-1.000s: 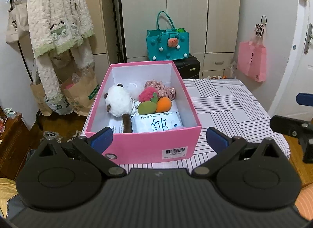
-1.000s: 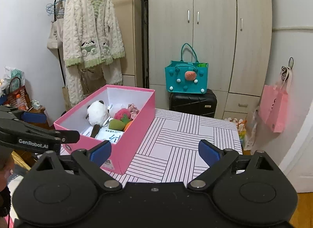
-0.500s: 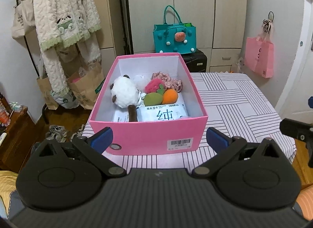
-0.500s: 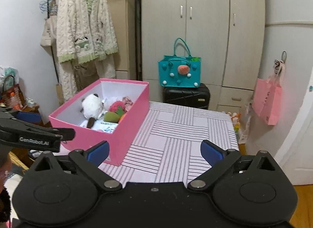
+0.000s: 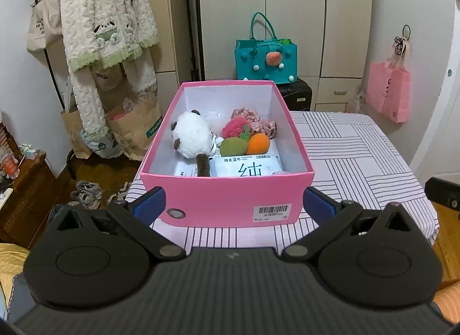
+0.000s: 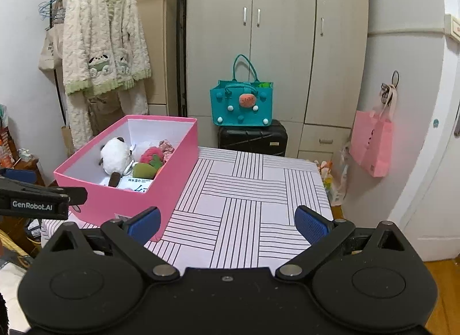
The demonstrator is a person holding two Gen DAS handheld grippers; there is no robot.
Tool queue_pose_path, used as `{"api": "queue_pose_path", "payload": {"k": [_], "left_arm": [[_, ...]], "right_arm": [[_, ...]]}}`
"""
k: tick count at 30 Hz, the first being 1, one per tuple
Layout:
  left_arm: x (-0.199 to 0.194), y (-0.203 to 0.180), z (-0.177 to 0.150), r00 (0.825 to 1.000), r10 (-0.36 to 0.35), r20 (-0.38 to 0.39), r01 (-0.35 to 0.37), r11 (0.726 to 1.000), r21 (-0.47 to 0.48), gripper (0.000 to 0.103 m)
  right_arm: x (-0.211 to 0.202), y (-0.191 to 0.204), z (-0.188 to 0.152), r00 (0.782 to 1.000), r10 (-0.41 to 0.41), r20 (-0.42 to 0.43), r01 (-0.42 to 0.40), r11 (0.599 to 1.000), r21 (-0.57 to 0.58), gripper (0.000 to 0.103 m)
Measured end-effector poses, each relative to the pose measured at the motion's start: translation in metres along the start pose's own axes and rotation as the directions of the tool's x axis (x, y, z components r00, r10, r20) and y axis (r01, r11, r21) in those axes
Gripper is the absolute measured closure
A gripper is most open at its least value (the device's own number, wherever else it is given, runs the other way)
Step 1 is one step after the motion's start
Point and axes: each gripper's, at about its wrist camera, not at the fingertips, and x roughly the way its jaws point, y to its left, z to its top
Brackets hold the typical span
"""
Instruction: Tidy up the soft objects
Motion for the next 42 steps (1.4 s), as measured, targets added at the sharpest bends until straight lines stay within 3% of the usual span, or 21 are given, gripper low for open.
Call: {"api": "queue_pose_path", "payload": {"k": [13,27,42], "left_arm": [[-0.006,-0.009,-0.012,0.997,-0.005,0.083,0.003,1.0,0.017,0.0],[-0.011,-0.007,-0.021,0.983,0.01,0.185,-0.011,1.0,0.005,0.0],[-0.012,-0.008,-0.03,0.983,0.025,0.183,-0.027,1.0,0.012,0.0]], "right_arm": [[-0.005,-0.009,-0.008,0.997,-0.002,0.075,-0.003,0.998,0.061,0.002],[-0.018,-0.002,-0.023,0.979,-0.048,0.2,0.046,0.999,0.015,0.002],[-0.014,-0.008,-0.032,0.982,-0.073,0.176,0.066,0.997,0.042,0.002]]}}
